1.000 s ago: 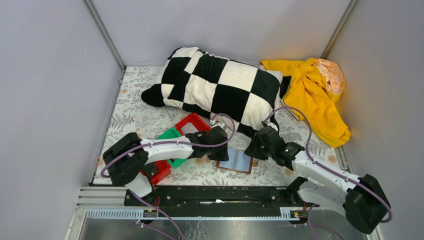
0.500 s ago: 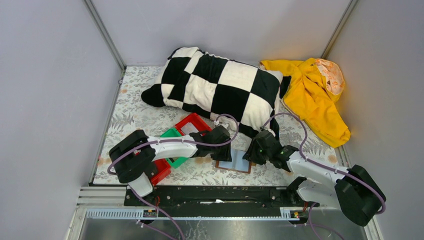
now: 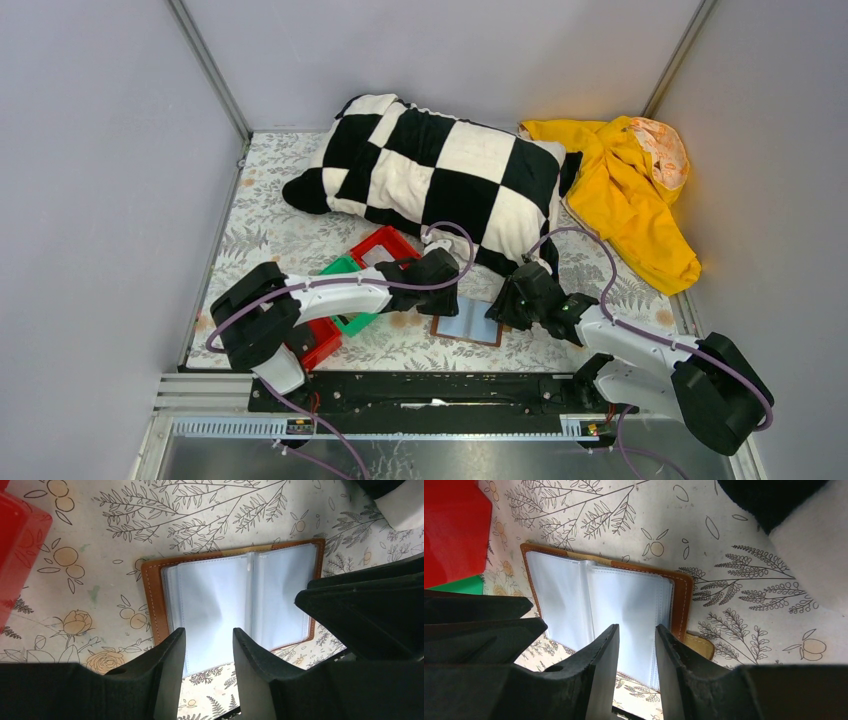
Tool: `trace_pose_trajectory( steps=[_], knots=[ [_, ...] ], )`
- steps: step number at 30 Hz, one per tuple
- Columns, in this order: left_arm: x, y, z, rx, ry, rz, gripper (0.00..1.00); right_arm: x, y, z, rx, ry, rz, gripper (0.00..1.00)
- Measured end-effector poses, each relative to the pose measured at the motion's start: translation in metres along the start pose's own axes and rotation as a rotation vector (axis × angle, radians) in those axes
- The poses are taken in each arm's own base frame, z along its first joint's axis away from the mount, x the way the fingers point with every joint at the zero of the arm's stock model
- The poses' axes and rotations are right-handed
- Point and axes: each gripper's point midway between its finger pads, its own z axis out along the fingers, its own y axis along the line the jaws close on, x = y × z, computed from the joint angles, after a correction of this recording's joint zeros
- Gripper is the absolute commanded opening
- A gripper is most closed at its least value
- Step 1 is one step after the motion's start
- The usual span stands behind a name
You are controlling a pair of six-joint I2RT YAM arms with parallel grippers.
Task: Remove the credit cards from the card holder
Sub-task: Remove the credit card from the card holder.
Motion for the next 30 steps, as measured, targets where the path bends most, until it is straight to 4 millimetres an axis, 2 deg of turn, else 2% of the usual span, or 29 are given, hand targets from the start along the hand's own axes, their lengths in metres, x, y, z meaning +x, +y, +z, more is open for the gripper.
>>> trace_pose_trajectory(
  steps=[18,26,30],
  knots=[
    [0.008,0.003,0.01,-0.014,0.038,0.0,0.44,0.0,0.0,0.0,-0.001,0.0,0.0,0.41],
    [0.01,-0.008,0.01,0.052,0.073,-0.003,0.45,0.0,0.0,0.0,0.0,-0.002,0.0,0.41],
    [0.015,-0.026,0.009,0.137,0.105,-0.002,0.44,0.0,0.0,0.0,0.0,-0.002,0.001,0.41]
  ],
)
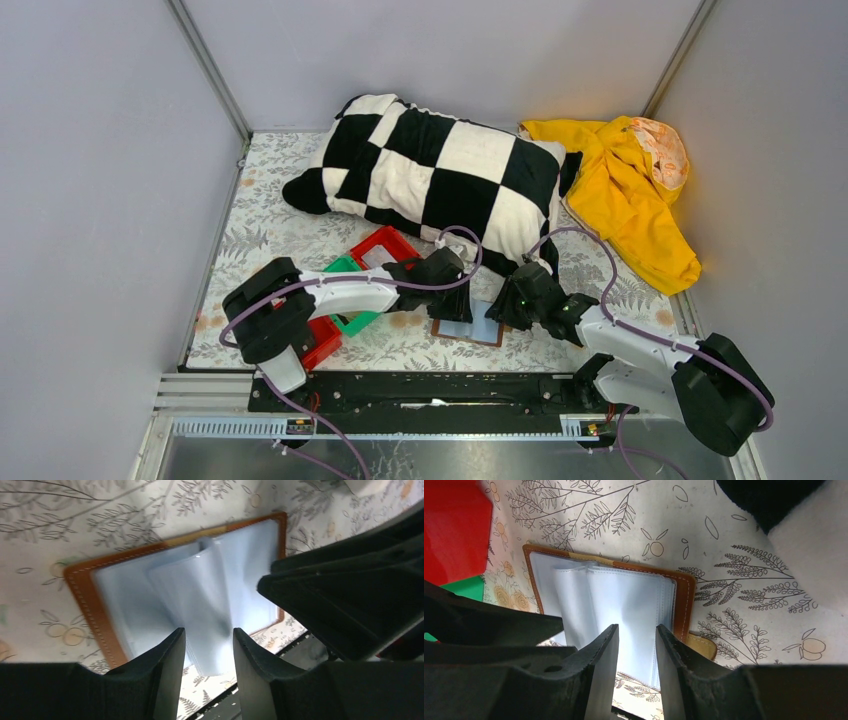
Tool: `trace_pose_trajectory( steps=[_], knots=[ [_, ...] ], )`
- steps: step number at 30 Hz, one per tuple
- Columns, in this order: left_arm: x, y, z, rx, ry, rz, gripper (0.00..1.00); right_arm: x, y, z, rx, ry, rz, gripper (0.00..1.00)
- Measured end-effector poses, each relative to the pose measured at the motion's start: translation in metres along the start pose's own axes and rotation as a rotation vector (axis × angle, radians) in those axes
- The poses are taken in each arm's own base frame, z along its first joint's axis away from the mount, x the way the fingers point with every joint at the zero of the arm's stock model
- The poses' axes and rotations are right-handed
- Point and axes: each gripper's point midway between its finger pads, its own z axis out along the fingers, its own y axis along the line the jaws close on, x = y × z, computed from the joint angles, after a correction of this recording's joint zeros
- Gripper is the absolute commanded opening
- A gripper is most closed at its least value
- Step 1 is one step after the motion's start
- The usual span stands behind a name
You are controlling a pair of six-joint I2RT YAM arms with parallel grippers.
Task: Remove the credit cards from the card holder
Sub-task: Remove the credit card from the card holder.
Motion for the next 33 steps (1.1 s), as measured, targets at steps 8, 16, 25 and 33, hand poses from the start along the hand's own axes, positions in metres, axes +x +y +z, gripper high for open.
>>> trace_pose_trajectory(
  steps=[8,16,25,33],
  knots=[
    [0.005,-0.025,-0.001,0.122,0.043,0.006,0.44,0.0,0.0,0.0,-0.003,-0.005,0.007,0.41],
    [0.004,-0.046,-0.003,0.223,0.059,-0.006,0.44,0.0,-0.005,-0.005,0.005,-0.017,0.013,0.43],
    [-0.01,-0.039,-0.015,0.197,0.018,-0.031,0.46,-0.01,-0.009,-0.034,-0.026,-0.117,0.022,0.5],
    [-0.028,-0.005,-0.03,0.035,-0.069,-0.022,0.46,-0.013,-0.007,-0.039,-0.057,-0.15,0.038,0.49]
  ],
)
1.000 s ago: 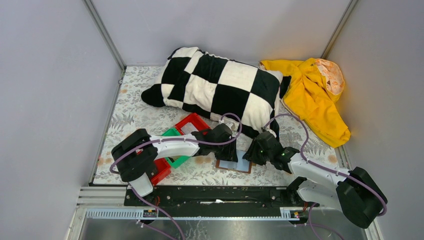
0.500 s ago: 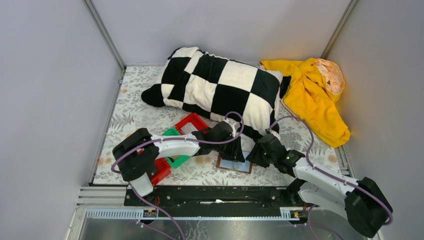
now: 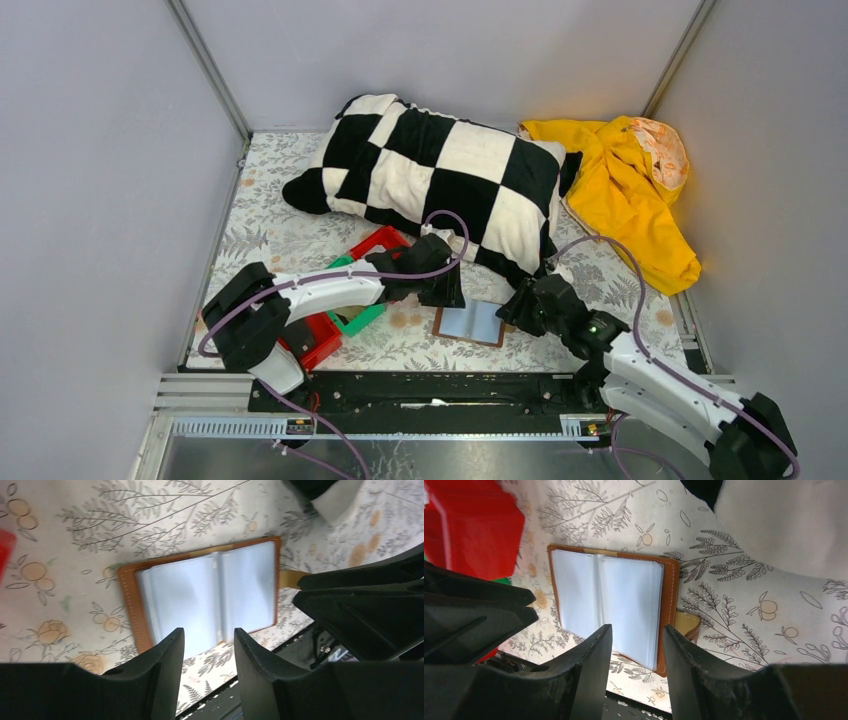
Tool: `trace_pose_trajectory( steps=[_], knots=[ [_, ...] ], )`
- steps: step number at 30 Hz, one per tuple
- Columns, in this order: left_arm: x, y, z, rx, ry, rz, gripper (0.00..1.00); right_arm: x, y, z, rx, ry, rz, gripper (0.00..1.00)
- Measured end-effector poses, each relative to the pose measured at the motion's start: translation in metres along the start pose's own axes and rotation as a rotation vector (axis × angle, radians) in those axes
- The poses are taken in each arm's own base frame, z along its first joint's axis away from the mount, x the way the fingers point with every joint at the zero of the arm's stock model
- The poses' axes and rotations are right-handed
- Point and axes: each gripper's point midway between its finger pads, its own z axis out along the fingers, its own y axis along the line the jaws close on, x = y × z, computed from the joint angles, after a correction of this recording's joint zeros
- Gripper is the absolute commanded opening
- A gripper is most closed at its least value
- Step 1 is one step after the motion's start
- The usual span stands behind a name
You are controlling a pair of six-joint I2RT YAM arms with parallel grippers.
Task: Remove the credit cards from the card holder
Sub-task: Remove the credit card from the card holder.
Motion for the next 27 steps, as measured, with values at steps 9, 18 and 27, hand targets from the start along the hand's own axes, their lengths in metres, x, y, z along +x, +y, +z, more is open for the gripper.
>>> trace_pose_trajectory(
  steps=[9,18,27],
  knots=[
    [0.014,0.026,0.011,-0.098,0.056,-0.006,0.45,0.02,-0.013,0.02,0.081,0.1,0.028,0.47],
    [0.022,0.023,0.018,-0.058,0.082,-0.022,0.44,0.02,-0.012,0.025,0.078,0.1,0.028,0.44],
    [0.021,0.027,0.022,-0.076,0.069,-0.044,0.45,0.02,-0.01,0.027,0.067,0.094,0.031,0.43]
  ],
)
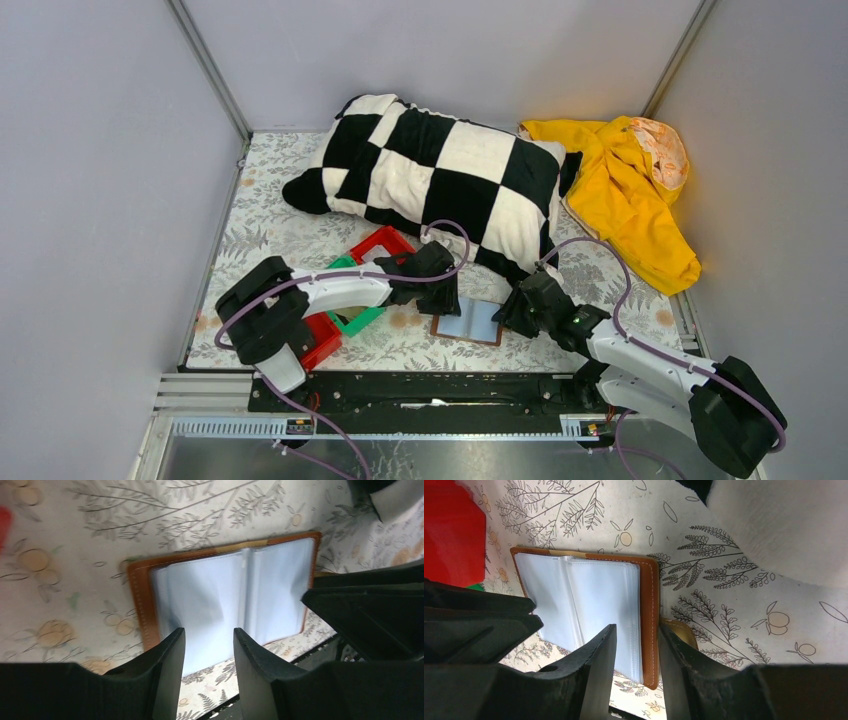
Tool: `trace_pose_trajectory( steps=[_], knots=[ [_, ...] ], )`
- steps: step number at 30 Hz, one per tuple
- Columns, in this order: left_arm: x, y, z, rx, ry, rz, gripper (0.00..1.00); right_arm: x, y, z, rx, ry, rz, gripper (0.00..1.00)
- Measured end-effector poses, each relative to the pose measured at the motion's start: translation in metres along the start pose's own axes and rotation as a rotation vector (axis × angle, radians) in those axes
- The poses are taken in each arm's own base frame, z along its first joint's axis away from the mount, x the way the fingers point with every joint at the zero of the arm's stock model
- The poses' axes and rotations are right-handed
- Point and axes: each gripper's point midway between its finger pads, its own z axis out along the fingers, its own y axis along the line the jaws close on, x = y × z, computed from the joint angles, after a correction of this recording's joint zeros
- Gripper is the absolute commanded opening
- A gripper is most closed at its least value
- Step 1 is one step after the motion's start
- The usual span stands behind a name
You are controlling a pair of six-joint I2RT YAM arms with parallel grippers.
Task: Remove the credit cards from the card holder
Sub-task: Remove the credit card from the card holder.
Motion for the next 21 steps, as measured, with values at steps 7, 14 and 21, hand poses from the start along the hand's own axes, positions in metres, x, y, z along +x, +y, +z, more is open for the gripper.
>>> trace_pose_trajectory(
  steps=[7,14,21],
  knots=[
    [-0.01,0.019,-0.009,-0.107,-0.069,-0.006,0.45,0.0,0.0,0.0,-0.001,-0.001,0.001,0.43],
    [-0.009,0.017,-0.009,-0.096,-0.064,-0.006,0.45,0.0,0.0,0.0,-0.001,-0.001,0.0,0.43],
    [-0.003,0.011,-0.003,-0.058,-0.027,-0.006,0.45,0.0,0.0,0.0,-0.001,-0.001,0.0,0.43]
  ],
)
